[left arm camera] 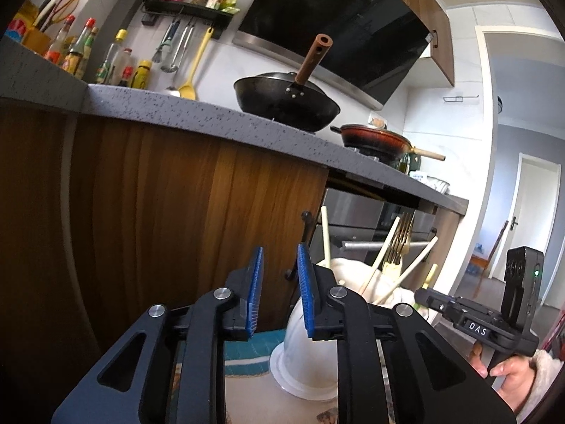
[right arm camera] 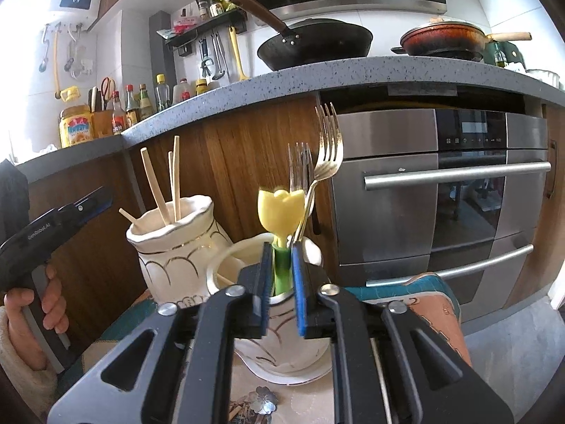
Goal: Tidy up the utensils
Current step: 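Open both tools and withdraw them from the white holder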
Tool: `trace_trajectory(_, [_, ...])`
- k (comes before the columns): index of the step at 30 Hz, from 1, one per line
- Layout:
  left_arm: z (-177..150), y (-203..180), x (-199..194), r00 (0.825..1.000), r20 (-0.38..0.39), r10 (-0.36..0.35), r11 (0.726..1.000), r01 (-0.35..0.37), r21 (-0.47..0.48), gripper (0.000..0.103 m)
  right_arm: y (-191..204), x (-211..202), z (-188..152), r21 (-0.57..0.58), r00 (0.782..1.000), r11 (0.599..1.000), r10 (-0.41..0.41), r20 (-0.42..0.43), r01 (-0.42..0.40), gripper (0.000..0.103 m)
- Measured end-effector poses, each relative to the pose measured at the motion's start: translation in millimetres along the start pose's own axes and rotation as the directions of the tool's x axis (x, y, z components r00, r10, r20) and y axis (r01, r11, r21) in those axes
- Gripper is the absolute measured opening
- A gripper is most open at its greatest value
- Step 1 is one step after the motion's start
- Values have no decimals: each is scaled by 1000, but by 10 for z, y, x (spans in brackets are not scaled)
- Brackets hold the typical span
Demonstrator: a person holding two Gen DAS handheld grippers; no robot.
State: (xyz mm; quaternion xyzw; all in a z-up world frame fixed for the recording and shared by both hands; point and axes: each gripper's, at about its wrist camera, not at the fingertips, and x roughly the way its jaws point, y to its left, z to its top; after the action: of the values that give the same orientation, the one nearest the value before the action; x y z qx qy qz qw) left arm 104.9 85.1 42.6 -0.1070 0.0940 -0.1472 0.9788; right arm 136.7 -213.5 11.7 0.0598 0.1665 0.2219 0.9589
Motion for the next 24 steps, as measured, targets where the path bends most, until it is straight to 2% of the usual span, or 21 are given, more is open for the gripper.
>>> trace_trajectory(4, [-16,14,15,1000,-20,17,1000,-17,-1,27,-12,-25,-9,3,1000,1000,-11,7,11,32])
trace_trajectory(6, [-23,25,15,999,-24,25,1000,-25,-4,29,-19,-46,-13,7,1000,1000,-14,13,14,45])
trace_trajectory(7, [-26,27,10,999,-24,28,1000,-28,-5,31,-21,-61,-13,9,1000,1000,-14,18,14,48])
trace_trajectory(12, [-51,19,-9,998,-35,46,999,-46,-1,56,-36,-163,-12,17,999,1000,-26,39,26,76])
trace_trajectory(13, [-55,17,-15,998,-36,48,999,-48,0,58,-40,-185,-14,20,999,999,-29,43,28,78])
trace_trajectory(15, [-63,2,-45,997,-36,62,998,-62,4,70,-50,-240,-24,31,999,999,-28,47,27,87])
trace_trajectory(18, [-76,-27,-103,996,-30,79,997,-79,9,80,-62,-323,-52,46,998,998,-35,53,32,98])
trace_trajectory(24, [-163,-135,-222,991,-48,127,992,-125,33,91,-84,-499,-150,78,998,996,-51,48,47,98])
